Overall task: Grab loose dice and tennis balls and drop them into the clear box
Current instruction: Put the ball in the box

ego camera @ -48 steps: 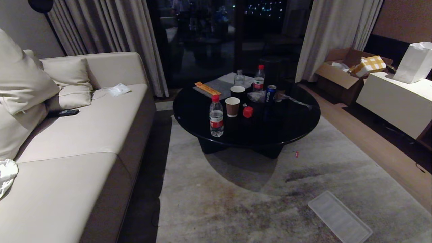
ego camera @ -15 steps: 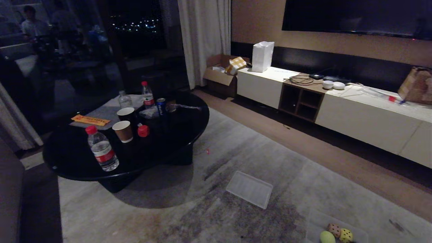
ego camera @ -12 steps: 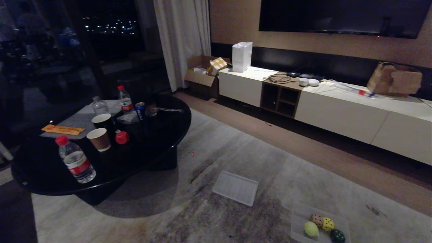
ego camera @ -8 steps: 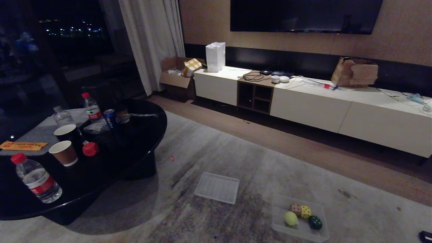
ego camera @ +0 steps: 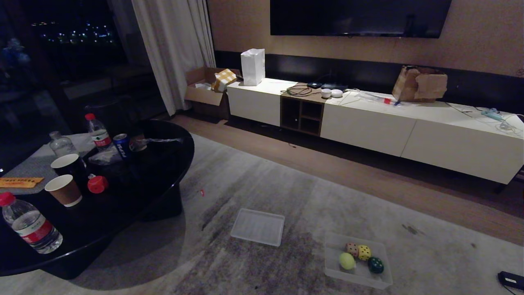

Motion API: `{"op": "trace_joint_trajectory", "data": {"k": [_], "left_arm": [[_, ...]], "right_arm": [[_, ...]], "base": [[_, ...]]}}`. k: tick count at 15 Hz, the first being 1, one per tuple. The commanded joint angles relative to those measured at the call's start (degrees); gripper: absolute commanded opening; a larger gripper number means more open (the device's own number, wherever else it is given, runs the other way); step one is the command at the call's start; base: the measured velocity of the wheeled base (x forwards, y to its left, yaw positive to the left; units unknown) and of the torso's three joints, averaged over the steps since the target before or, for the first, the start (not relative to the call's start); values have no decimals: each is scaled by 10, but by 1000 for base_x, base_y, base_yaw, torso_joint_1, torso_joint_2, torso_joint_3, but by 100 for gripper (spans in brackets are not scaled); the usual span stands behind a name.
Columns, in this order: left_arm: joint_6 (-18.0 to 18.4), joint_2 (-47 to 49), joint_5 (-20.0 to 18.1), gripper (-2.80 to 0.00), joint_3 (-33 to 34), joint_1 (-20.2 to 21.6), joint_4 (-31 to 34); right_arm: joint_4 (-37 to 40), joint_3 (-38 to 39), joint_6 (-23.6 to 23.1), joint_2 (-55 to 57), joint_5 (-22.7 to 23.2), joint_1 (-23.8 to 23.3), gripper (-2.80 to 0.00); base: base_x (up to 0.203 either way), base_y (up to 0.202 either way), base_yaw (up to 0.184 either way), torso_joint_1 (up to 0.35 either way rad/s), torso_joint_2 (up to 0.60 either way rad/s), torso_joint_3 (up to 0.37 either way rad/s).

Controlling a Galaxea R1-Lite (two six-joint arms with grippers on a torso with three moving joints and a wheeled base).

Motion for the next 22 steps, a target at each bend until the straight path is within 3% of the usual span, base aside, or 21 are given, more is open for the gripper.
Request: {"op": "trace_joint_trajectory", "data": {"k": [1, 22], "left_arm": [[-1, 1, 0, -280, 1, 0, 0], [-1, 1, 0, -280, 1, 0, -1]], "right_arm": [[1, 0, 0, 1, 0, 1, -280], [1, 0, 0, 1, 0, 1, -280]], "base": [[0, 0, 0, 2, 6, -152], [0, 0, 0, 3, 2, -197]]}}
